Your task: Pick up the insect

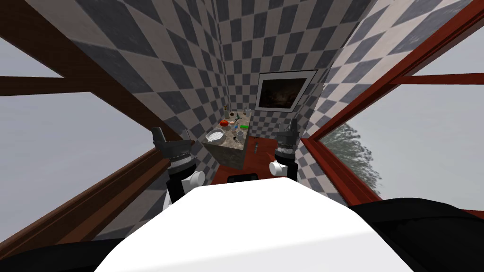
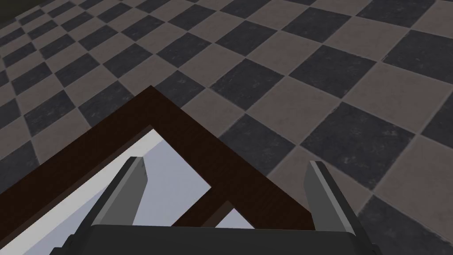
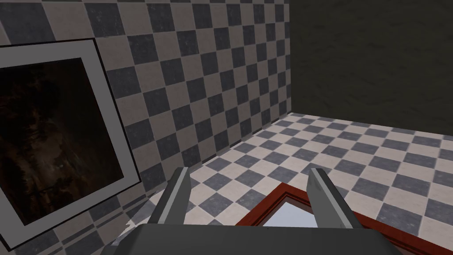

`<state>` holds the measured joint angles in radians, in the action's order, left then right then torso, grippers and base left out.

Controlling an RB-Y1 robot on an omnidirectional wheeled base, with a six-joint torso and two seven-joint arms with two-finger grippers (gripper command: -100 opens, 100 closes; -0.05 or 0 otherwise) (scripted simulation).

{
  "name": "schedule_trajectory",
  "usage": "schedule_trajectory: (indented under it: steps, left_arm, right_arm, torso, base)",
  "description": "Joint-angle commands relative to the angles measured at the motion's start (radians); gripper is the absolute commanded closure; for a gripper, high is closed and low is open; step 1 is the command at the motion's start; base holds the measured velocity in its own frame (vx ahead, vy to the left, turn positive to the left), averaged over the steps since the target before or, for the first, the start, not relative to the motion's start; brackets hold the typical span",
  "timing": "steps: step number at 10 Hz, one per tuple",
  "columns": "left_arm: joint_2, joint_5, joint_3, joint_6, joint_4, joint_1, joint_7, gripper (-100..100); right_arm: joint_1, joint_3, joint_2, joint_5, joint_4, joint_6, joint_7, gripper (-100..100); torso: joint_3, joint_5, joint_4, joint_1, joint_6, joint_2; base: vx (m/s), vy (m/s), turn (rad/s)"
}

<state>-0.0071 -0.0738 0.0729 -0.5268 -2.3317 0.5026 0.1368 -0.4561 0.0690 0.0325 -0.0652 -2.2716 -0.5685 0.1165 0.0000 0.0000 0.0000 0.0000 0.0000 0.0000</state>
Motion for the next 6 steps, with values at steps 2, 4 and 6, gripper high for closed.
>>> schedule_trajectory:
  steps: [2, 4, 6]
  left_arm:
    - [0.038, 0.002, 0.011, 0.051, 0.002, -0.008, -0.008, -100]
    - [0.066, 0.002, 0.022, 0.107, 0.005, -0.017, -0.016, -100]
    - [0.096, 0.000, 0.037, 0.168, 0.011, -0.029, -0.028, -100]
  right_arm:
    - [0.000, 0.000, 0.000, 0.000, 0.000, 0.000, 0.000, 0]
    - [0.000, 0.000, 0.000, 0.000, 0.000, 0.000, 0.000, 0]
    - [0.000, 0.000, 0.000, 0.000, 0.000, 0.000, 0.000, 0]
  torso:
    - [0.000, 0.000, 0.000, -0.001, 0.000, 0.000]
    - [0.000, 0.000, 0.000, -0.002, 0.000, 0.000]
    - [0.000, -0.001, 0.000, -0.004, 0.000, 0.001]
  base:
    - [-0.003, -0.024, -0.065]
    - [-0.007, -0.044, -0.072]
    - [-0.010, -0.061, -0.091]
